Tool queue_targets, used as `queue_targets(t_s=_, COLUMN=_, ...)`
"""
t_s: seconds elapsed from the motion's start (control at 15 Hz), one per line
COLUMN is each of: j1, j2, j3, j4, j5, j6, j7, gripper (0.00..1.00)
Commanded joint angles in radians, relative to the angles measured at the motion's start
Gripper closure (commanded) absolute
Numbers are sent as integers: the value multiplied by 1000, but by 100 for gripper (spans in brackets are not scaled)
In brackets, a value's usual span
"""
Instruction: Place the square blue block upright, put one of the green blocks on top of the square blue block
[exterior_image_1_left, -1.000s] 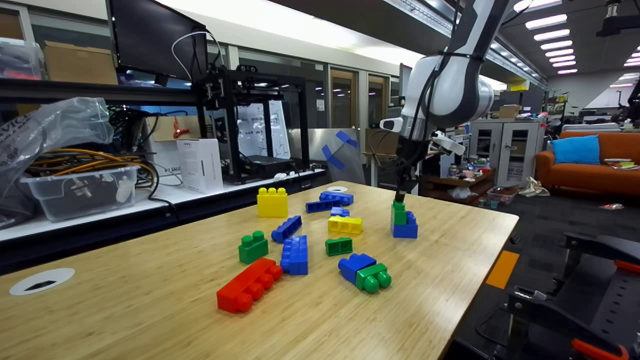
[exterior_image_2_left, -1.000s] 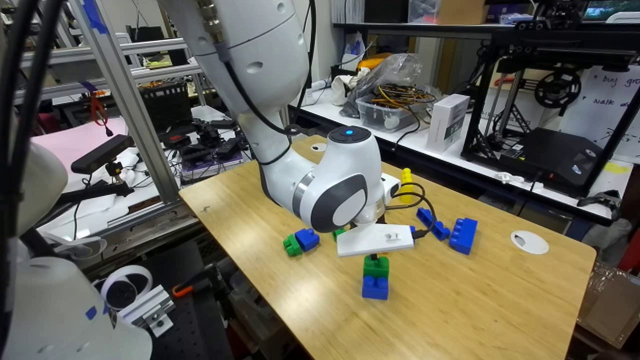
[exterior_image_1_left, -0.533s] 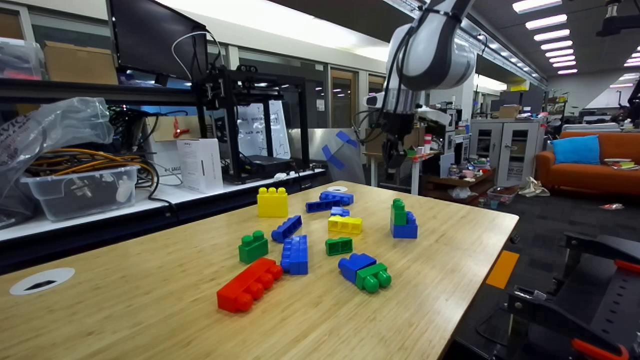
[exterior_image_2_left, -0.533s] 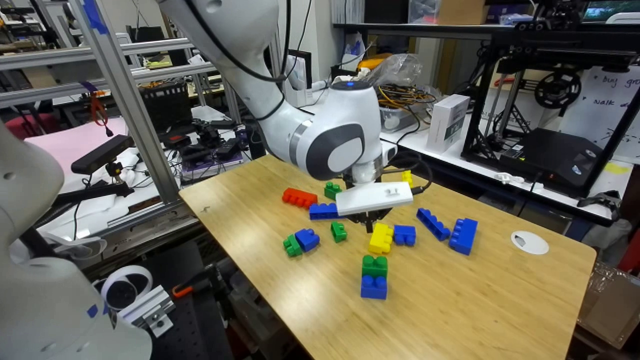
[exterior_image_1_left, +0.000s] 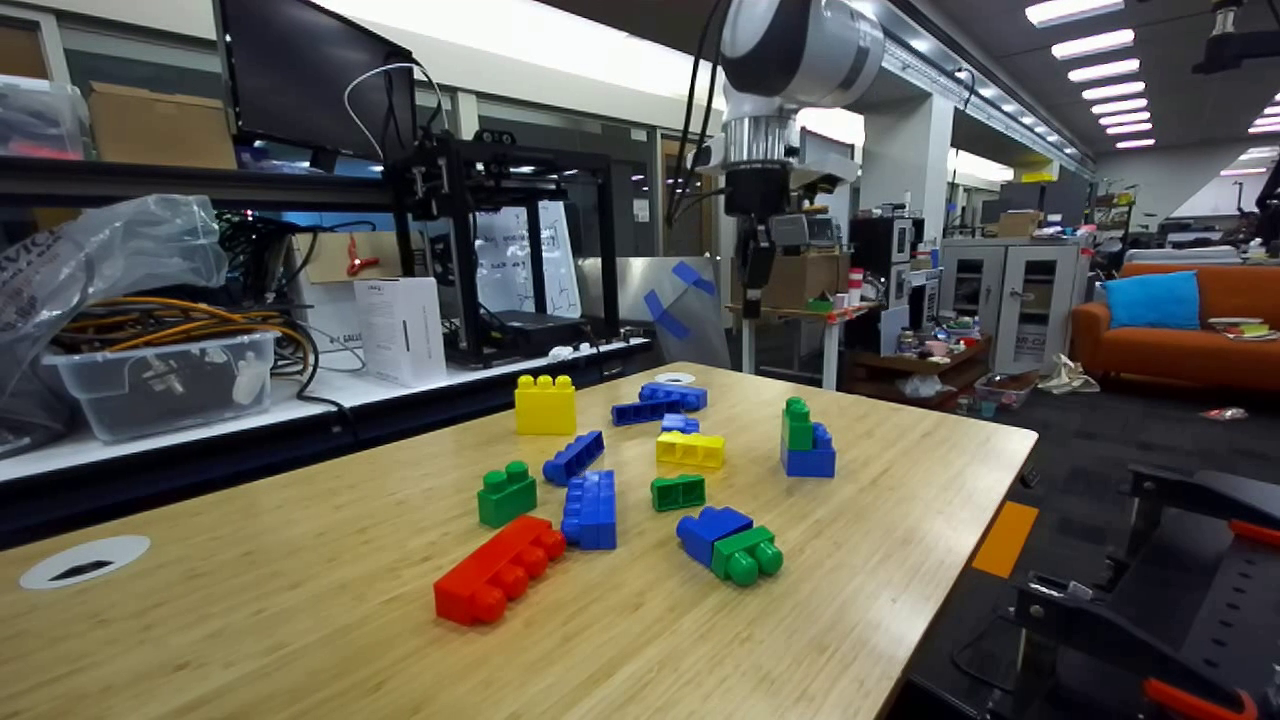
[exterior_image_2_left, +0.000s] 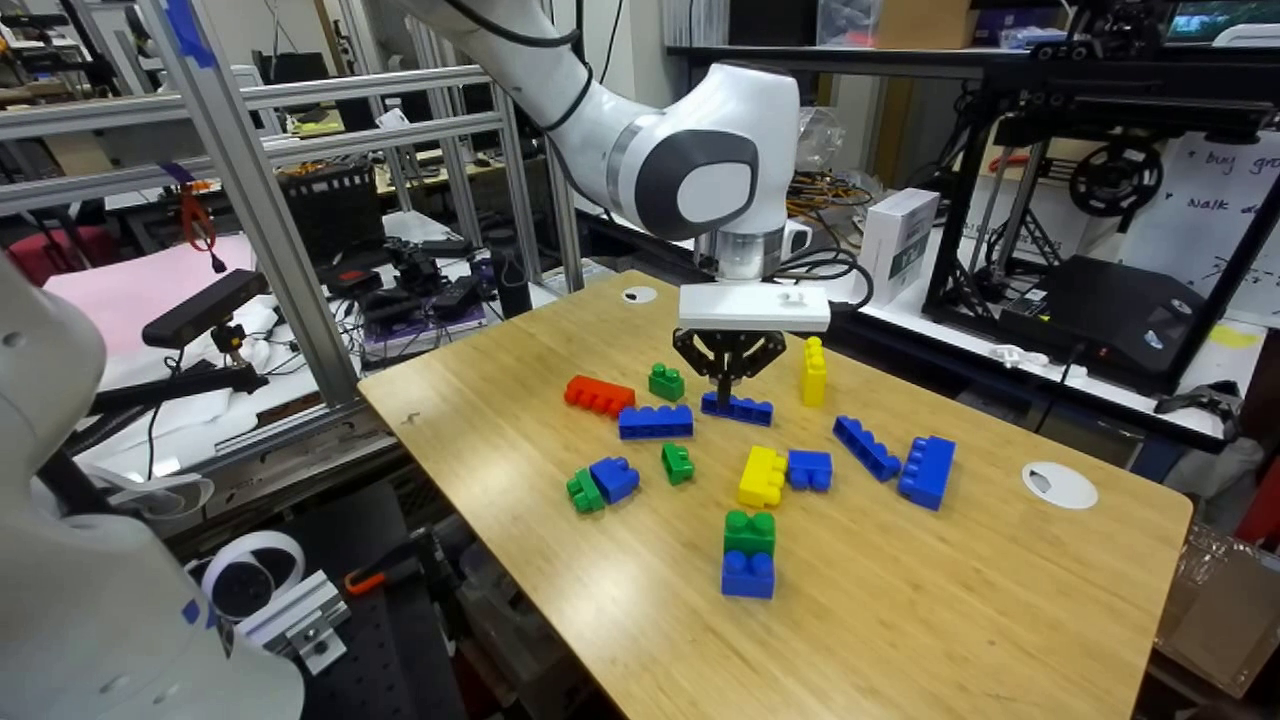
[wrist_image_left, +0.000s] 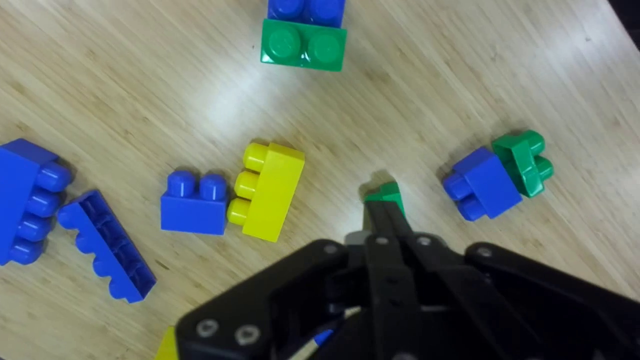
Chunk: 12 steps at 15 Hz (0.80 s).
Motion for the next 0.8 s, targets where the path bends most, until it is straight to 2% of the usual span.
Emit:
queue_targets(t_s=0.0, j1=62, j2=20, j3=-63, j4=79, j5=78, j6=-130, j7=76, gripper=100)
queue_targets(t_s=0.33, j1=101, j2=43, j3=-95, j4=109, j5=143, j6=-206, j7=232, gripper=100)
queue_targets(t_s=0.6, j1=138, j2=24, j3=-114, j4=61, j5=114, j6=-153, j7=417, gripper=100)
queue_targets(t_s=0.67, j1=146, j2=19, j3=-118, j4=49, j5=105, j6=-146, j7=462, gripper=83)
queue_targets(t_s=0.73, j1=156, j2=15, j3=-121, j4=41, j5=92, j6=-144, j7=507, gripper=73)
